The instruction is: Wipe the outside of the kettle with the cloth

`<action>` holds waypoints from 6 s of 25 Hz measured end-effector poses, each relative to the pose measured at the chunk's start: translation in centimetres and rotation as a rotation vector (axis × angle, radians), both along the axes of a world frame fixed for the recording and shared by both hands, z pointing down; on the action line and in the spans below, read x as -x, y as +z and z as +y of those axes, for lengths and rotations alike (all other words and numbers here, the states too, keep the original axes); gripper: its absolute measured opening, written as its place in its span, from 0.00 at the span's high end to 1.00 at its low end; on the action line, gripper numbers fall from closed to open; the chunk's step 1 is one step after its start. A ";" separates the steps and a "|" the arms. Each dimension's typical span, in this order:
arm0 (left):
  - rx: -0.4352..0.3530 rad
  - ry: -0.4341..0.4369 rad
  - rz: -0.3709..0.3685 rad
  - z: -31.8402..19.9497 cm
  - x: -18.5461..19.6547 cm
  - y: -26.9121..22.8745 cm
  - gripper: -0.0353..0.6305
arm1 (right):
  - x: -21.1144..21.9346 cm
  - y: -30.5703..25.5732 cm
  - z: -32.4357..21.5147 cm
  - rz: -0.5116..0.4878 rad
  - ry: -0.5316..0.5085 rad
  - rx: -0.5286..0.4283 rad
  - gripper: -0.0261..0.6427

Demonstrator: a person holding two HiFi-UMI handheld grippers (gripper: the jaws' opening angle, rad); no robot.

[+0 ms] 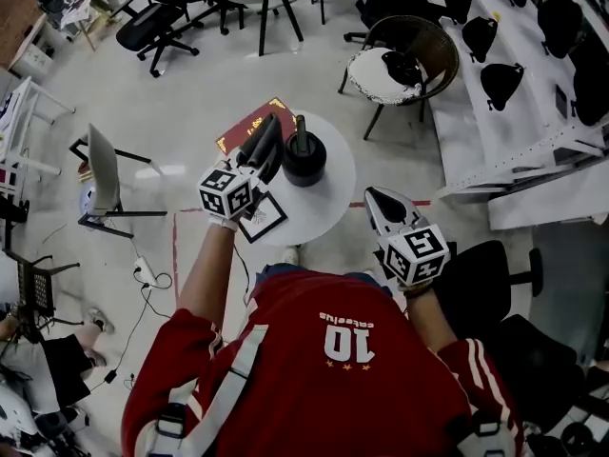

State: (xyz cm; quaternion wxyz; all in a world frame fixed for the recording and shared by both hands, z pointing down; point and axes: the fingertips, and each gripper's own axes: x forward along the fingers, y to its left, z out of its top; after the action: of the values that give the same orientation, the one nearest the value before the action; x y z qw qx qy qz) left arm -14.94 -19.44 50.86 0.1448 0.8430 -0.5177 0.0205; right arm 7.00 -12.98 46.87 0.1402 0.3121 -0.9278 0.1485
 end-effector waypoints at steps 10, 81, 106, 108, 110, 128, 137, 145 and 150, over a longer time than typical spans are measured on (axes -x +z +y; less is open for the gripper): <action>-0.007 -0.056 -0.031 1.2 6.0 0.2 0.88 | 3.3 -0.8 -2.0 0.021 0.019 -0.043 0.94; 0.217 0.474 -0.327 -3.3 2.0 15.3 0.88 | 6.2 3.8 1.8 0.018 0.363 0.063 0.94; 0.279 0.237 -0.224 0.4 0.7 15.7 0.88 | 5.3 2.8 0.3 0.028 0.186 0.060 0.94; 0.289 0.212 -0.211 0.8 0.6 16.1 0.88 | 4.9 2.6 0.0 0.030 0.170 0.058 0.94; 0.293 0.195 -0.201 1.1 0.2 16.2 0.88 | 4.6 2.5 -0.3 0.030 0.152 0.057 0.94; 0.319 0.087 -0.168 3.5 -2.4 16.6 0.88 | 1.9 2.5 -1.2 0.016 0.018 0.059 0.94; 0.328 0.072 -0.169 4.0 -4.5 17.1 0.88 | 0.5 2.4 -1.4 0.002 -0.024 0.058 0.94; 0.348 0.068 -0.191 4.2 -6.6 17.7 0.88 | -1.5 2.6 -1.5 -0.011 -0.046 0.059 0.94; 0.350 0.068 -0.194 4.1 -8.7 17.8 0.88 | -3.5 3.2 -1.5 -0.014 -0.054 0.071 0.94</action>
State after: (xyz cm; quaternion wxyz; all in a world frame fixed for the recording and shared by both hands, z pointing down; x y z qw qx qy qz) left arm -6.25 -15.36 68.62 0.2377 0.8161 -0.4888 0.1964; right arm 10.53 -14.51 50.09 0.1488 0.2806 -0.9310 0.1797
